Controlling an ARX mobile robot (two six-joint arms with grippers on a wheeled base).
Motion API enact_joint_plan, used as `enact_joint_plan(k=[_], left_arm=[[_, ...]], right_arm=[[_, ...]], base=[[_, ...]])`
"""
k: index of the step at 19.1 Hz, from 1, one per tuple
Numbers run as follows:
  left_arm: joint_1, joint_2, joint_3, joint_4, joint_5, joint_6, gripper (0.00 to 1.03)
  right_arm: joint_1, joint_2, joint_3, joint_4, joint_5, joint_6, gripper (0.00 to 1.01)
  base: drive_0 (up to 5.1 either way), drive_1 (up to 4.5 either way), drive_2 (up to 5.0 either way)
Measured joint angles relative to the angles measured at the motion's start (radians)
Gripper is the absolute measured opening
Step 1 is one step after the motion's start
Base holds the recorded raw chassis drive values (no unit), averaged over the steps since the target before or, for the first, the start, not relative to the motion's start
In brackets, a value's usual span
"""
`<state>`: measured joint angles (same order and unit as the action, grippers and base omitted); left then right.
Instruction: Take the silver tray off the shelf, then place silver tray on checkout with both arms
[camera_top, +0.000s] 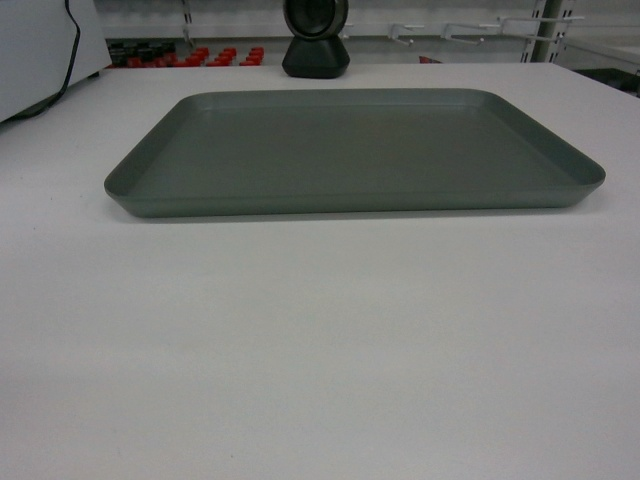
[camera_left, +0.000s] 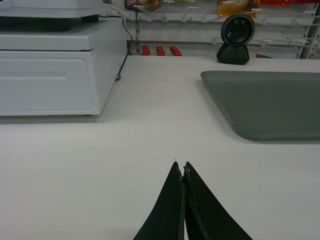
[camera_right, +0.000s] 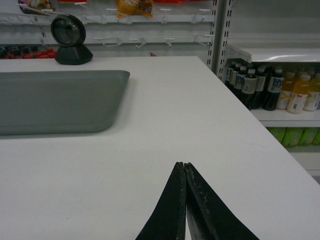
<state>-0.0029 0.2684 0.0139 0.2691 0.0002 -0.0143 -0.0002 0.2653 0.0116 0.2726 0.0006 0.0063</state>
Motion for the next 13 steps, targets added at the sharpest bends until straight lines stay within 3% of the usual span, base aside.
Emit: enact_joint_plan(k=[4, 6, 13], left_arm=[[0.000, -0.096, 0.000, -0.096, 0.000, 0.000, 0.01], [0.000, -0.208, 0.001, -0.267, 0.000, 0.000, 0.01], [0.000, -0.261, 0.000, -0.273, -0.001, 0.001, 0.01]], right_arm=[[0.000, -0.094, 0.000, -0.101, 0.000, 0.000, 0.02], [0.000, -0.215, 0.000, -0.274, 0.000, 0.000, 0.02], [0.000, -0.262, 0.001, -0.277, -0.001, 0.000, 0.02]], base=[[0.0, 0.00, 0.0], [0.0, 0.00, 0.0], [0.0, 0.00, 0.0]])
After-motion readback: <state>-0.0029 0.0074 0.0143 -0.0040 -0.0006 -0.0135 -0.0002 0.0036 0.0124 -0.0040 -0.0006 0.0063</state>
